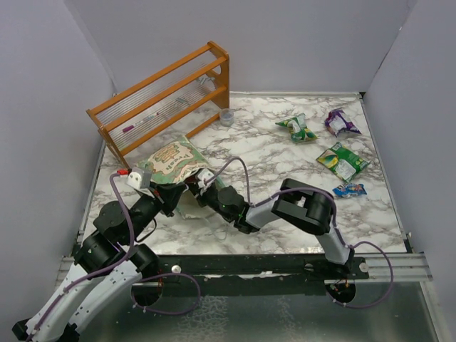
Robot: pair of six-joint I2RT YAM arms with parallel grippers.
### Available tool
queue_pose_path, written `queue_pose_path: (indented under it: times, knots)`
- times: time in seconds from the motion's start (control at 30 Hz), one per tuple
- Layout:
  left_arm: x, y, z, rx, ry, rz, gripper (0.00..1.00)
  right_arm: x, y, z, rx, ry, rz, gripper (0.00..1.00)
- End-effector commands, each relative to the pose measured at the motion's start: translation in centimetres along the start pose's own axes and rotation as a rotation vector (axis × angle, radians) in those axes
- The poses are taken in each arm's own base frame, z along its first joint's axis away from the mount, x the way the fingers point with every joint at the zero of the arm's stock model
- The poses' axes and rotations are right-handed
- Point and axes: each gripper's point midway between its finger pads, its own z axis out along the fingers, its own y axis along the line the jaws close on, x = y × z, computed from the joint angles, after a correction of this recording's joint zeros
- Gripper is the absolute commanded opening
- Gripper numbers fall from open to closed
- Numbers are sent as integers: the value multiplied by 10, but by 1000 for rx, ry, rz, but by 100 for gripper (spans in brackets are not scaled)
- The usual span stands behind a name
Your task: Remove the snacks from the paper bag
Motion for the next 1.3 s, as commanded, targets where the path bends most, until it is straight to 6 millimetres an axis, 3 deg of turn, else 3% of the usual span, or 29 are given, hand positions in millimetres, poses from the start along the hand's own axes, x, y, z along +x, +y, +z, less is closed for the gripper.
queue_pose_path:
  times: [0.0, 0.2, 0.3, 0.4, 0.67, 0.73, 0.83, 1.0, 1.27]
  knots:
    - [-9, 5, 0, -43, -23, -13, 0, -33, 7, -19, -22, -60, 43, 1]
    - [-6, 6, 3, -48, -10, -11, 0, -25, -3, -33, 21, -26, 34, 3]
    - [-5, 5, 3, -45, -3, -11, 0, -28, -2, -28, 5, -52, -21, 17]
    - [-4, 2, 4, -28, 1, -8, 0, -31, -4, -11, 34, -84, -67, 43]
    - [6, -21, 11, 106, 51, 7, 0, -20, 18, 48, -3, -113, -79, 75]
    - [10, -27, 14, 141, 77, 13, 0, -15, 11, 65, 50, -101, -75, 80]
    - [19, -34, 19, 178, 123, 17, 0, 3, 7, 86, 59, -45, -71, 81]
    - [23, -39, 21, 206, 151, 20, 0, 14, 5, 106, 58, 32, -36, 78]
    - [3, -35, 8, 188, 40, 15, 0, 67, 36, 104, -122, 193, 21, 49]
